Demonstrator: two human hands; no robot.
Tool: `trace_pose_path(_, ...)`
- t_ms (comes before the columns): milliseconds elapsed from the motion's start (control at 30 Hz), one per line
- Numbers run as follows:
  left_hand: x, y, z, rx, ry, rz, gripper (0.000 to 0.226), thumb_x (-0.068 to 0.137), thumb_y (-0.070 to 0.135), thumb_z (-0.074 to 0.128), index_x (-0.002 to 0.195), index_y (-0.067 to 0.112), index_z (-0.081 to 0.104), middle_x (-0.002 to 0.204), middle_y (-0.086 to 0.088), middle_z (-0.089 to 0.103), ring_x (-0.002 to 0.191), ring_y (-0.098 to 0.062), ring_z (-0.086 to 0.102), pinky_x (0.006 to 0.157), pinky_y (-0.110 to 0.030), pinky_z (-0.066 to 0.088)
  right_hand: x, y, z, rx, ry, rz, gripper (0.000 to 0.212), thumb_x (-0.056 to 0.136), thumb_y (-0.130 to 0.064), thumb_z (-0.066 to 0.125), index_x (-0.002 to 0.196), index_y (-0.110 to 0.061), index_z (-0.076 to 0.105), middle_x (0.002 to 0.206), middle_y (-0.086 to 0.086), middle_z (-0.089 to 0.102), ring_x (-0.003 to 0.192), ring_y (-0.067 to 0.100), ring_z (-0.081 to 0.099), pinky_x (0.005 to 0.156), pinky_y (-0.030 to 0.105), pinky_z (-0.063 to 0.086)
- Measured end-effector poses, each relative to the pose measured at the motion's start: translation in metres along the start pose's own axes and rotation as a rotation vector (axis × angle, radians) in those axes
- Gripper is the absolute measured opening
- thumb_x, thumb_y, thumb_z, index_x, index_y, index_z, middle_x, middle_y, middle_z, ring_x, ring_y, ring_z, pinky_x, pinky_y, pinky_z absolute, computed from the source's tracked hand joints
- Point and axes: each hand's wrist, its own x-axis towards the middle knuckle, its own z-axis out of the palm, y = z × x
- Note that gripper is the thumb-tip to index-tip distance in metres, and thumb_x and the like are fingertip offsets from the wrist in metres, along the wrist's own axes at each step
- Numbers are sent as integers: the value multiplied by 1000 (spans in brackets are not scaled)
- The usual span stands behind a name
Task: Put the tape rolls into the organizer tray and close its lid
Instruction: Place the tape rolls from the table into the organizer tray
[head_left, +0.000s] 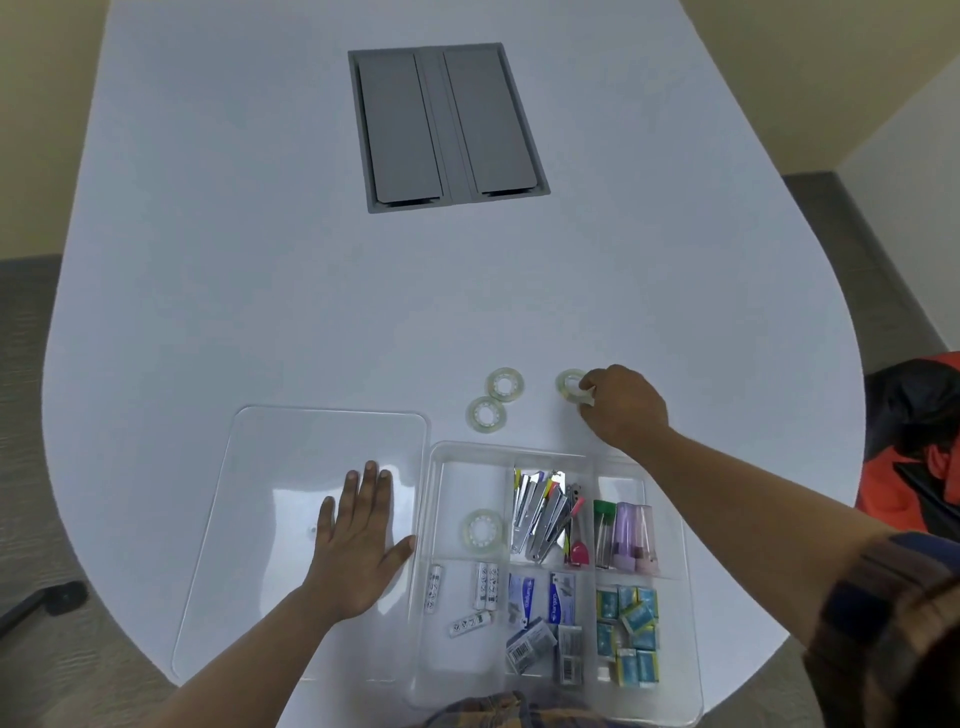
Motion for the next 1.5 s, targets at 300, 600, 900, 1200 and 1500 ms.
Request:
trace_pose_path(300,-1,5,-6,19,-55,-12,97,66,82,-17,141,22,-28,149,7,-37,133,-9,-40,111,-39,-21,7,-6,1,-80,12,-22,22,87,-18,60,106,-24,69,105,2,63,99,26,60,74,33,50)
trace_pose_path(600,-2,4,-6,8,-66,-10,96,66,82,-18,140,22,-30,149,9,-38,133,-9,-40,112,-40,-19,-7,4,6,62,108,-92,22,93,-10,47,99,-21,65,99,1,57,88,24,58,66,32,45)
trace_pose_path(900,-2,4,-6,-3,-59,-2,96,67,82,-15,141,21,-29,150,9,-36,135,-9,-38,112,-40,-19,-8,-3,11,106,-29,-201,29,82,-24,71,110,-23,64,102,2,57,93,22,60,78,35,51)
trace_pose_path(1200,-1,3,-4,19,-49,-14,94,68,81,-16,141,23,-29,149,9,-37,134,-10,-39,112,-40,-19,-1,-11,18,-95,-30,-143,21,88,-25,64,109,-24,65,105,2,59,98,26,60,72,32,47)
trace_pose_path(1500,-1,2,-3,18,-30,-3,95,69,81,-14,143,22,-27,151,6,-35,135,-10,-38,111,-40,-19,-86,-51,-4,163,9,-478,19,81,-23,69,100,-18,71,88,1,61,81,19,58,65,32,49)
